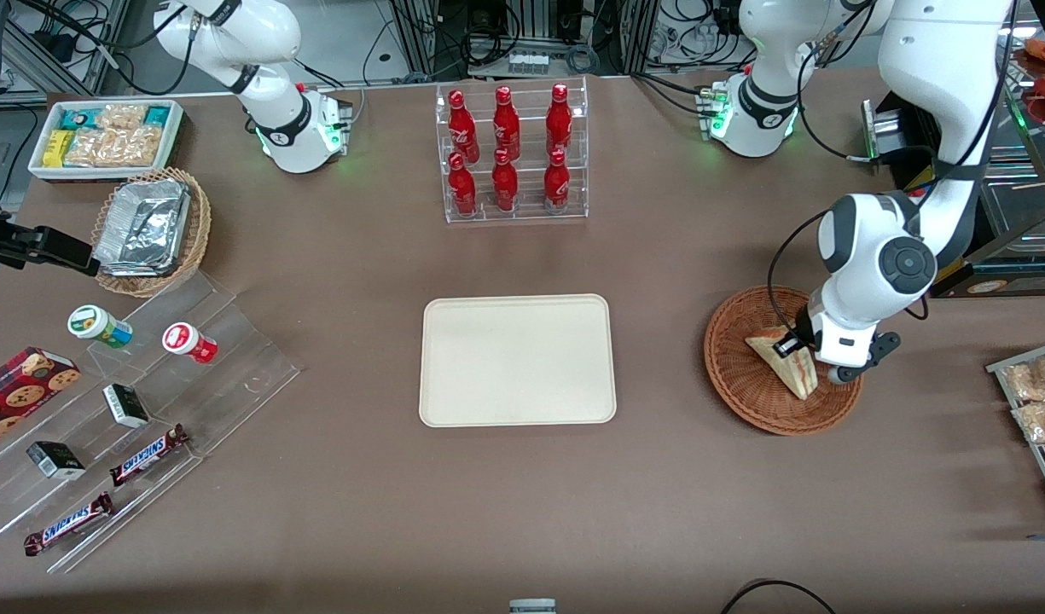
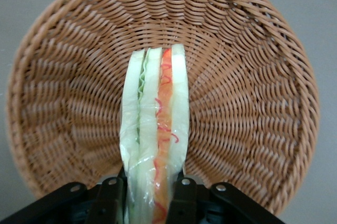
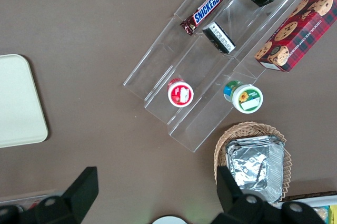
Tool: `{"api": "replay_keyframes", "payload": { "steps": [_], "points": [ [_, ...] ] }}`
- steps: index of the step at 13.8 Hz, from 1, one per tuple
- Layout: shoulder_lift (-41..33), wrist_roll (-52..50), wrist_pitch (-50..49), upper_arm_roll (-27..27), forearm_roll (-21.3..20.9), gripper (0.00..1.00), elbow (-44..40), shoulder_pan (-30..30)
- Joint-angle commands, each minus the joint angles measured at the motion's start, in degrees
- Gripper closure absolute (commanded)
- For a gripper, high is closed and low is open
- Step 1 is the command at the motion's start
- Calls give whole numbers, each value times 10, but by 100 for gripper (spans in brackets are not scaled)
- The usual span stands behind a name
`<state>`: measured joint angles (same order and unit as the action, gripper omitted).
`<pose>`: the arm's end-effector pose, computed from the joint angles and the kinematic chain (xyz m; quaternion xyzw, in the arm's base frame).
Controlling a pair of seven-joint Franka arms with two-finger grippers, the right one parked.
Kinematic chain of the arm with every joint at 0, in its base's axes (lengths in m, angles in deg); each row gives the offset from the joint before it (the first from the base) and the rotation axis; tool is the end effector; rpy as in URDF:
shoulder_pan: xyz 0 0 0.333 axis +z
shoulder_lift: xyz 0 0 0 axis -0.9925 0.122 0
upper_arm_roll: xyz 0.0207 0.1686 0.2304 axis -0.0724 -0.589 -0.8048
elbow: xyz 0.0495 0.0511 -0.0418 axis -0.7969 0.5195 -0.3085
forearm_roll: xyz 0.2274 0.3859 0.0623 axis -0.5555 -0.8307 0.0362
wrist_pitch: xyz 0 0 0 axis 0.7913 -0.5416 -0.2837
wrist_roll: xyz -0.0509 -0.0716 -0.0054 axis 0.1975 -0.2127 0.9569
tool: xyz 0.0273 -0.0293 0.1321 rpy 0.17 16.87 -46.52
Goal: Place sandwich from basket to tray
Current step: 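Lower the left gripper and close it on the wrapped sandwich, then lift the sandwich and carry it with the left gripper over the tray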
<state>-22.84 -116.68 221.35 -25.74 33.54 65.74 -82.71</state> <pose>0.5804 -0.0556 0.1683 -0.9600 -0.2793 0.0186 0.0009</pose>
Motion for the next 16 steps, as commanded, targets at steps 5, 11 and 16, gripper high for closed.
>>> {"api": "replay_keyframes", "payload": {
  "steps": [5, 11, 16],
  "points": [
    [-97, 25, -101, 90, -7, 100, 1, -11],
    [-43, 16, -101, 228, -7, 100, -63, -19],
    [83, -12, -108, 232, -22, 100, -189, -109]
  ]
}}
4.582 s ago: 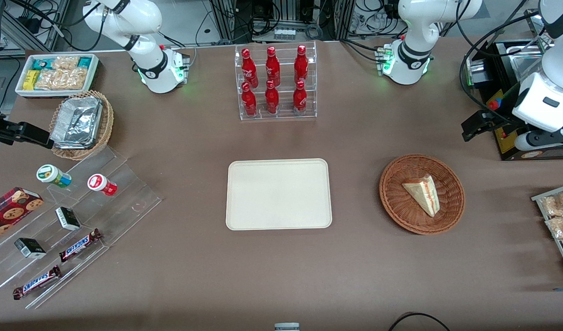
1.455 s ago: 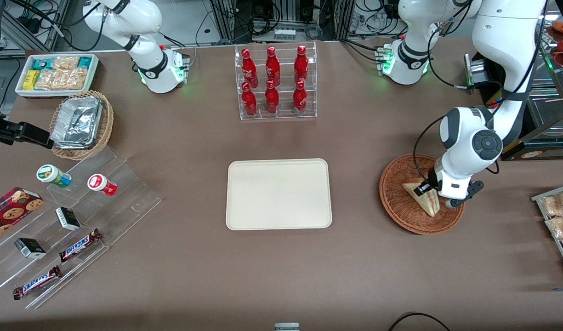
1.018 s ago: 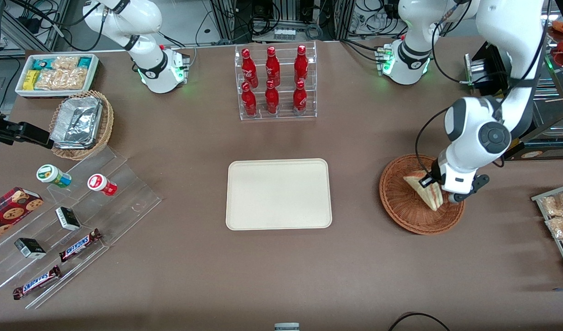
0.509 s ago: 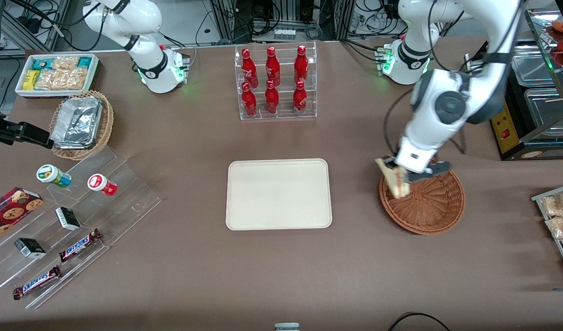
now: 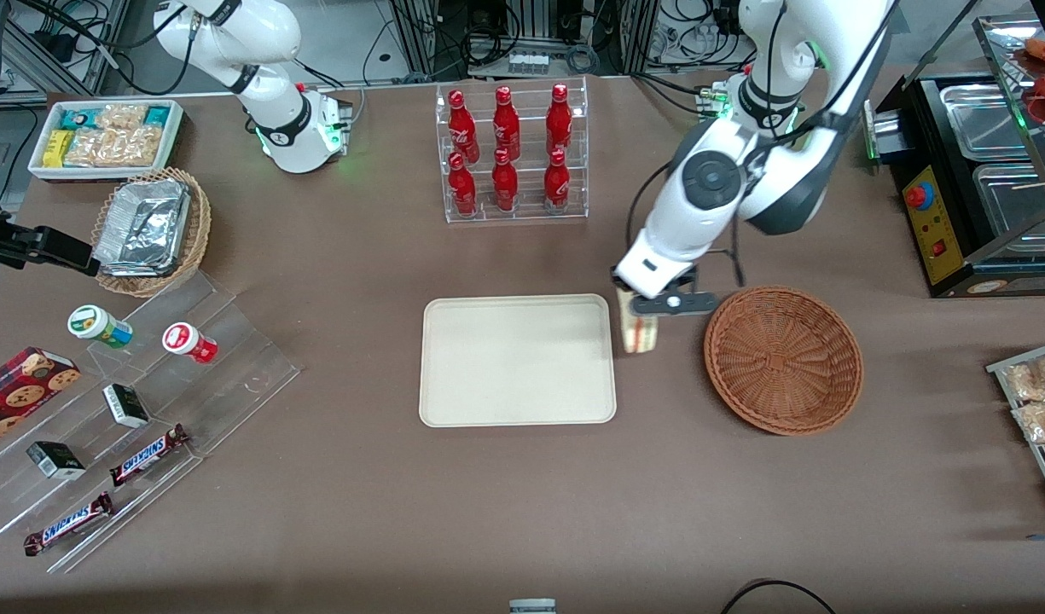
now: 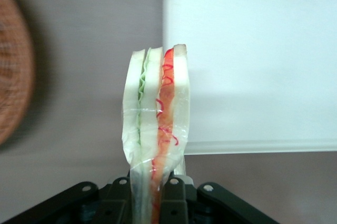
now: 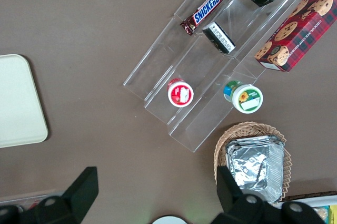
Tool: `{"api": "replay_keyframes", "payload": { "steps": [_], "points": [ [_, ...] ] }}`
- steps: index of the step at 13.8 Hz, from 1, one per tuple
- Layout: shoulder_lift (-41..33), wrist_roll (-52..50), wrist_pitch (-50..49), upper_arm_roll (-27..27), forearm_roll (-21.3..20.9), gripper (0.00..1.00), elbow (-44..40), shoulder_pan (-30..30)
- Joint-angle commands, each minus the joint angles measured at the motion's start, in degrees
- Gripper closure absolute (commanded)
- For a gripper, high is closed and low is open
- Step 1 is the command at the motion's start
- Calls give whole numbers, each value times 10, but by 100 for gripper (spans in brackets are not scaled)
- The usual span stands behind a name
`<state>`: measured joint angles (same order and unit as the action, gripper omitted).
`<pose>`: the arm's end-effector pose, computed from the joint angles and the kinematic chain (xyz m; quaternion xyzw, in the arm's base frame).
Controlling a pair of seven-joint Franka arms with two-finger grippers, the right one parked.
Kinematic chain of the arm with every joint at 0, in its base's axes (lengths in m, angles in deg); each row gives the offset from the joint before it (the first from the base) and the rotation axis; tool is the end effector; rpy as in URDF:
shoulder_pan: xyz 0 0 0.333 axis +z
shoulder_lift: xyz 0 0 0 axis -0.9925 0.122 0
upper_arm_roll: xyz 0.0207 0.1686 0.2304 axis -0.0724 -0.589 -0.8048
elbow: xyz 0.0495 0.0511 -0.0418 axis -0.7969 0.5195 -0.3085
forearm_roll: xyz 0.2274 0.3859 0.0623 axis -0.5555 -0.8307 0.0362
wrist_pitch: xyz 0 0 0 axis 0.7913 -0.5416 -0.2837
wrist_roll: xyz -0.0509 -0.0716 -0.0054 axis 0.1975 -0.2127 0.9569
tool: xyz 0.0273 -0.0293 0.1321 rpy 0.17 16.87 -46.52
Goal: Place sandwich from basket to tray
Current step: 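Lift the sandwich and carry it with the left gripper over the tray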
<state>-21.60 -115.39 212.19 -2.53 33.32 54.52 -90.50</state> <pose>0.5134 -0.3772 0.2510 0.9985 0.0074 -0.0280 0.0461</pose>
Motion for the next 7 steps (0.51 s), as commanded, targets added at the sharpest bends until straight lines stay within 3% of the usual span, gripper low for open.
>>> {"api": "replay_keyframes", "payload": {
  "steps": [1, 3, 7],
  "points": [
    [104, -50, -17, -1, -47, 100, -108, -43],
    [167, -105, -18, -1, -102, 100, -169, -74],
    [256, -154, -47, -5, -173, 100, -265, -106]
  ]
}}
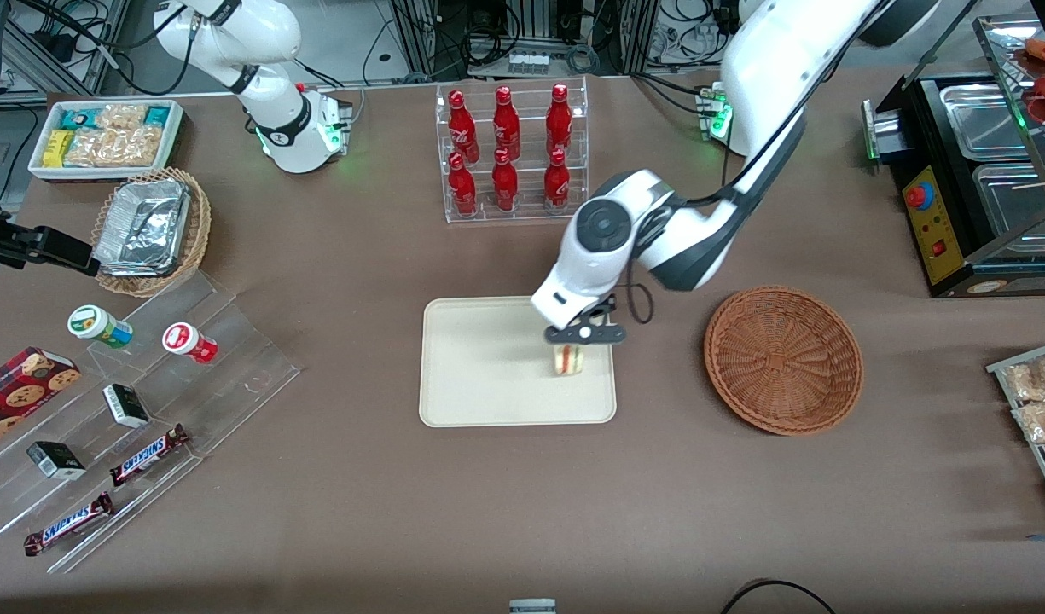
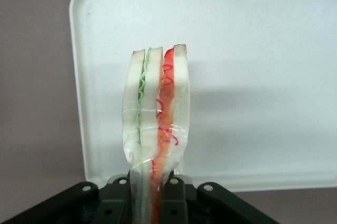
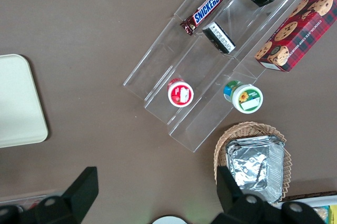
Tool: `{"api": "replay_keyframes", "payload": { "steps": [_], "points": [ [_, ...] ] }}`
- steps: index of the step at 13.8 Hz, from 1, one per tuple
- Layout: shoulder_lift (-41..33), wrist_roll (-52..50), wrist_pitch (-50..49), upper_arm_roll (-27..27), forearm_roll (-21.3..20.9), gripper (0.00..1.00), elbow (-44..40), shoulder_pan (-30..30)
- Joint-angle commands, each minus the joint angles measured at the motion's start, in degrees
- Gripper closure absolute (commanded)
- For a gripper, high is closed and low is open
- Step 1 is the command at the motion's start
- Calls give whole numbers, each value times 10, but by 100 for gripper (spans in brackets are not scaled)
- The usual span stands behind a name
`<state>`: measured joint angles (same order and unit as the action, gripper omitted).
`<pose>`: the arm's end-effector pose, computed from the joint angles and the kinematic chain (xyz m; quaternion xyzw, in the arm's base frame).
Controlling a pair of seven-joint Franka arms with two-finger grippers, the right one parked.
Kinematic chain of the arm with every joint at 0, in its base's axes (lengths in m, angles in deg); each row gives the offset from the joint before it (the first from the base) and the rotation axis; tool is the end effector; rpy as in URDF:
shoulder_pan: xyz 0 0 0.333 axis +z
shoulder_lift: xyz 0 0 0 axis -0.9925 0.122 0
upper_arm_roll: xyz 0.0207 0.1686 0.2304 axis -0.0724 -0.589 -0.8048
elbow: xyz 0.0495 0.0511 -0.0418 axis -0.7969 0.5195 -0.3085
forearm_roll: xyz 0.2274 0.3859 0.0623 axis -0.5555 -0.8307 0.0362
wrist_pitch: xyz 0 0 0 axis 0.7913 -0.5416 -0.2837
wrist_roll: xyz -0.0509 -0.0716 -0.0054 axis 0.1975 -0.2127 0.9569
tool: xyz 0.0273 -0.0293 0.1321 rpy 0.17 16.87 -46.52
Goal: Place sandwich from basket to tray
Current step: 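Lift the sandwich and carry it with the left gripper over the tray, then lower the sandwich onto the cream tray with the left gripper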
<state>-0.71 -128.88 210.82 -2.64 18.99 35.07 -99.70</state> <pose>0.5253 -0.4843 0.1917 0.9994 0.0048 -0.0197 0.0280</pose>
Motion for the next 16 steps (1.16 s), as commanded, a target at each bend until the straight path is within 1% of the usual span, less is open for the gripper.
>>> {"api": "replay_keyframes", "payload": {
  "steps": [1, 5, 7, 11, 14, 15, 16],
  "points": [
    [57, -18, -33, -4, -33, 100, -78, -17],
    [95, -16, -33, -5, -51, 100, -108, -23],
    [107, -15, -32, -5, -69, 100, -110, -29],
    [114, -9, -32, -5, -90, 100, -110, -31],
    [120, -10, -31, -5, -94, 100, -110, -39],
    [121, -10, -30, -5, -94, 56, -111, -39],
    [121, -9, -30, -5, -96, 7, -111, -40]
  ]
}}
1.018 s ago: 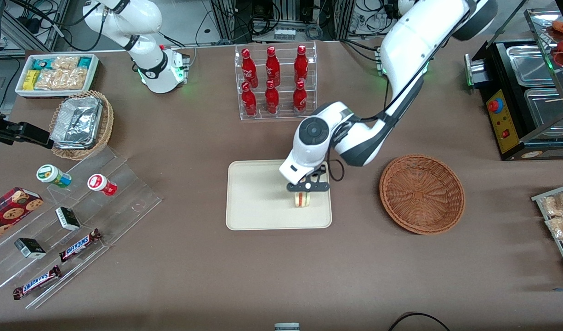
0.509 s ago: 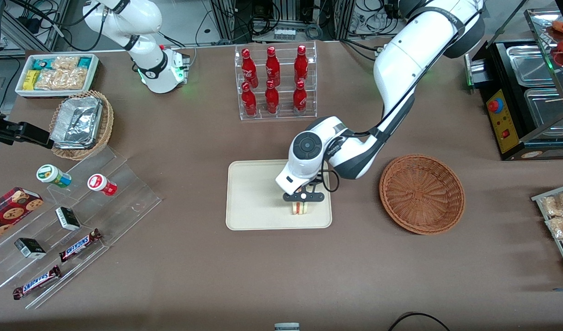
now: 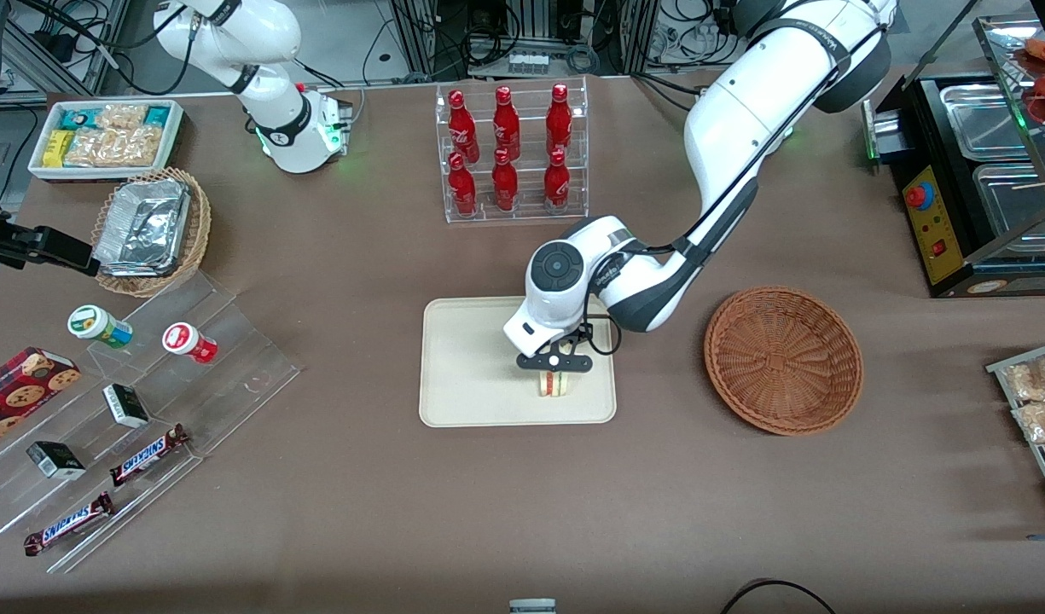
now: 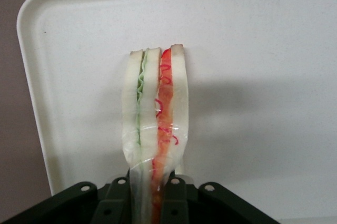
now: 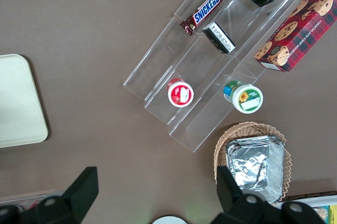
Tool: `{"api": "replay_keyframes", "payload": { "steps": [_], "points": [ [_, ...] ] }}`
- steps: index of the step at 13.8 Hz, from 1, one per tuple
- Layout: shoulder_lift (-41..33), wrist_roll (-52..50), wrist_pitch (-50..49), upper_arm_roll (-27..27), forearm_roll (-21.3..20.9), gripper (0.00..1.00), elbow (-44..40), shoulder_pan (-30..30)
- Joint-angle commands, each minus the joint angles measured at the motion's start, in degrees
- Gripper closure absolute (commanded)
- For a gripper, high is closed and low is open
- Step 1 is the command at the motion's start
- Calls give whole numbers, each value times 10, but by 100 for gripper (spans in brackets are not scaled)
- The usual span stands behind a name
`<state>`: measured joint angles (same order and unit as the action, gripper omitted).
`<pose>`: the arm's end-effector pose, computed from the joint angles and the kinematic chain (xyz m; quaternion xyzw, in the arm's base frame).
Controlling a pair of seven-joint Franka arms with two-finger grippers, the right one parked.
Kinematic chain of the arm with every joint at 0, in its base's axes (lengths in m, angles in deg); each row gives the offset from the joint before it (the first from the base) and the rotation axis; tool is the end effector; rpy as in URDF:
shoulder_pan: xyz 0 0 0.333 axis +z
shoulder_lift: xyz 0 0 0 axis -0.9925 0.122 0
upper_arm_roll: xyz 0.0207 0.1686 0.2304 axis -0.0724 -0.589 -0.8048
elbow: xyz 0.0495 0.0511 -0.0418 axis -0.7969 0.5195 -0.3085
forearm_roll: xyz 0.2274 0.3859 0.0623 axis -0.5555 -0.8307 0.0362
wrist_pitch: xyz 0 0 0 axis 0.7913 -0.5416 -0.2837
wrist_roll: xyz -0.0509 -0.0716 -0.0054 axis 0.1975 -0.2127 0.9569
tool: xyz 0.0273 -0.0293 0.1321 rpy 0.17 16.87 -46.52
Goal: Place sandwich from basket to tray
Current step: 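Lower the sandwich onto the cream tray with the left gripper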
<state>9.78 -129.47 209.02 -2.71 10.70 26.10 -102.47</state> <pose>0.5338 -0.5081 0.1402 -0.9994 0.0316 0.0130 0.0003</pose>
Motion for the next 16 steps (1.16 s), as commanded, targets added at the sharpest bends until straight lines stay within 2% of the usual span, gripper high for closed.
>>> {"api": "replay_keyframes", "payload": {
  "steps": [1, 8, 13, 14, 15, 16],
  "points": [
    [15, -8, -12, -4, -13, 0, -22, -16],
    [-9, -11, -32, -4, -14, 0, -50, -14],
    [-83, -8, -100, -14, -5, 0, -57, -6],
    [-100, -8, -97, -37, 21, 0, -57, -6],
    [-119, -3, -95, -61, 72, 0, -57, -7],
    [-136, -1, -95, -94, 103, 0, -58, -7]
  ]
}}
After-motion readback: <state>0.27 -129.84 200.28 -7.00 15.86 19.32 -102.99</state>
